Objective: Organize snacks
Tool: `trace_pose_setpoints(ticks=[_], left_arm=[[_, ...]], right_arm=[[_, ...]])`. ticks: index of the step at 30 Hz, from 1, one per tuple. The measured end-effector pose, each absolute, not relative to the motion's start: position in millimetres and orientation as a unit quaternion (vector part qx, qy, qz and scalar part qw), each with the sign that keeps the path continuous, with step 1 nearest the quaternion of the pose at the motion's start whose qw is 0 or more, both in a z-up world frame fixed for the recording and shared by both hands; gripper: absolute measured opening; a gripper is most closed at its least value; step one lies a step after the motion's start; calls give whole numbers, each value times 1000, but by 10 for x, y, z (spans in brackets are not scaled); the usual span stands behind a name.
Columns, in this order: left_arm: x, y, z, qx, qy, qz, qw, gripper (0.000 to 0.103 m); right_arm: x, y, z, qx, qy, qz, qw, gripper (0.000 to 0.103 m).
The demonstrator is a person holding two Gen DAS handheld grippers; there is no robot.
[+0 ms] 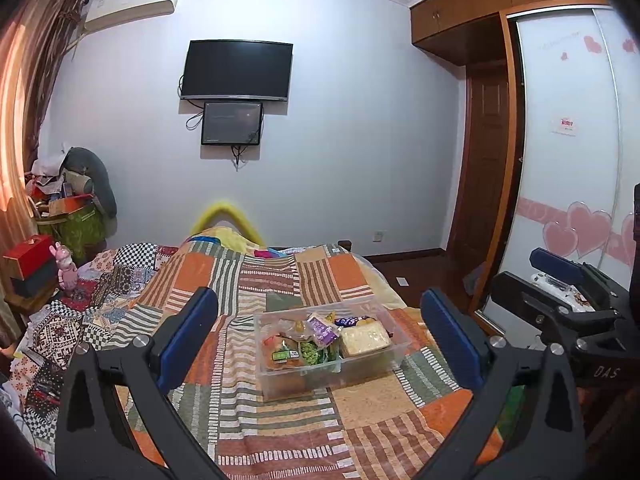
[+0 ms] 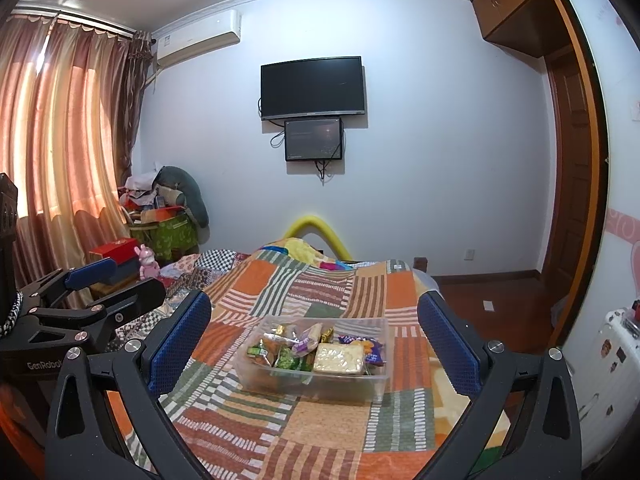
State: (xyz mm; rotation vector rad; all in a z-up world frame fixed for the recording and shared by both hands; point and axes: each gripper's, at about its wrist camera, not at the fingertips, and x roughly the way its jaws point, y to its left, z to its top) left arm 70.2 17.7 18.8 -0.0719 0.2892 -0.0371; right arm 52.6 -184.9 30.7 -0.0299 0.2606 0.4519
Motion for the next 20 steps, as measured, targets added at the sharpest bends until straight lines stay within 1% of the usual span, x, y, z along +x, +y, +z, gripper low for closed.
trace_pose_setpoints(ticks=[20], left_arm=[[714, 180, 147, -40, 150, -32, 987, 103]], right_arm=[[523, -1851, 325, -7, 132, 220, 966, 103]])
